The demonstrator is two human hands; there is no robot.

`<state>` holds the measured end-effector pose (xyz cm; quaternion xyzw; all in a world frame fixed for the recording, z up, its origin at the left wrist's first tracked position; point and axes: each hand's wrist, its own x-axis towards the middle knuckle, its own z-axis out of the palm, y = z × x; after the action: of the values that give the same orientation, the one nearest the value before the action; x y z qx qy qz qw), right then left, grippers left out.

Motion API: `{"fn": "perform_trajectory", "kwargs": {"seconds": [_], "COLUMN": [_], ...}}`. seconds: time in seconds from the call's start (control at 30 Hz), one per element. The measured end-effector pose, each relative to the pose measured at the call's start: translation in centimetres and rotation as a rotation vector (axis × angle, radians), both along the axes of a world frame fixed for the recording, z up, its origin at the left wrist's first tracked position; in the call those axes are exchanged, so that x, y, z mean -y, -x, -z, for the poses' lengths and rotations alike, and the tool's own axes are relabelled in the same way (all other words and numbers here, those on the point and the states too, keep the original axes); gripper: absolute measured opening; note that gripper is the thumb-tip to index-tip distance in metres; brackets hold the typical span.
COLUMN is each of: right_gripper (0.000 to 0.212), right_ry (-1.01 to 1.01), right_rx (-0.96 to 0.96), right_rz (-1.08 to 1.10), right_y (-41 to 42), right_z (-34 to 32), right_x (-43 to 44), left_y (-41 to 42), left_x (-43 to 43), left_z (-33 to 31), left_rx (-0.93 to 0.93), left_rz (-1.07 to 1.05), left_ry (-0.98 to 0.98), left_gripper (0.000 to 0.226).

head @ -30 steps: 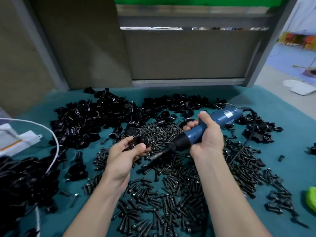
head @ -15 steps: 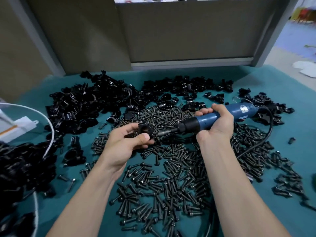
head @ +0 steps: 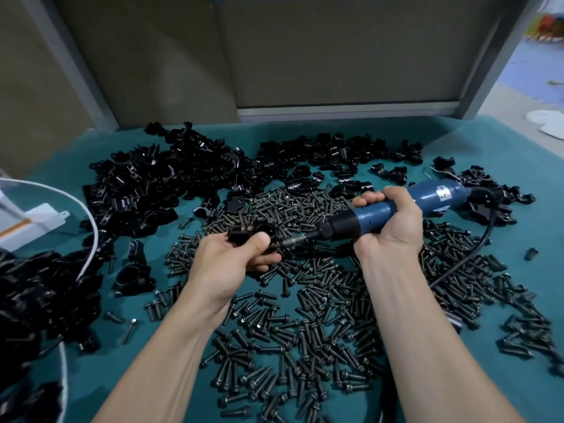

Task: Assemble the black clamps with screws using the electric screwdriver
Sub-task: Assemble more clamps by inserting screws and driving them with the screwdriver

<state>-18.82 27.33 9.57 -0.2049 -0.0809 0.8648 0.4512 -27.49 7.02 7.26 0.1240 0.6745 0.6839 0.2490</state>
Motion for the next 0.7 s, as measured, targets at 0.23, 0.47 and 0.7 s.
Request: {"fn": "perform_trajectory", "kwargs": {"seconds": [0.23,0.47,0.7], "right_gripper": [0.020,0.020,0.018], "right_ry": [0.019,0.010,0.020], "right_rx": [-0.070,0.002,0.000], "right_rz": [0.018,0.001,0.025], "right_y": [-0.6,0.0,-0.3], "right_z": [-0.1,0.2,0.1], "right_x": [-1.0,-0.3,-0.6], "left_y": [-1.1,-1.6,0.2], "left_x": [0.2,-0.3,0.5], "left_z": [-0.8,-0.7,-0.8], "left_rx": [-0.177,-0.600,-0.612], "left_rz": [0.073,-0.182,-0.163], "left_ry": [0.274,0.393,0.502], "left_gripper": [0.069,0.021,0.066]}}
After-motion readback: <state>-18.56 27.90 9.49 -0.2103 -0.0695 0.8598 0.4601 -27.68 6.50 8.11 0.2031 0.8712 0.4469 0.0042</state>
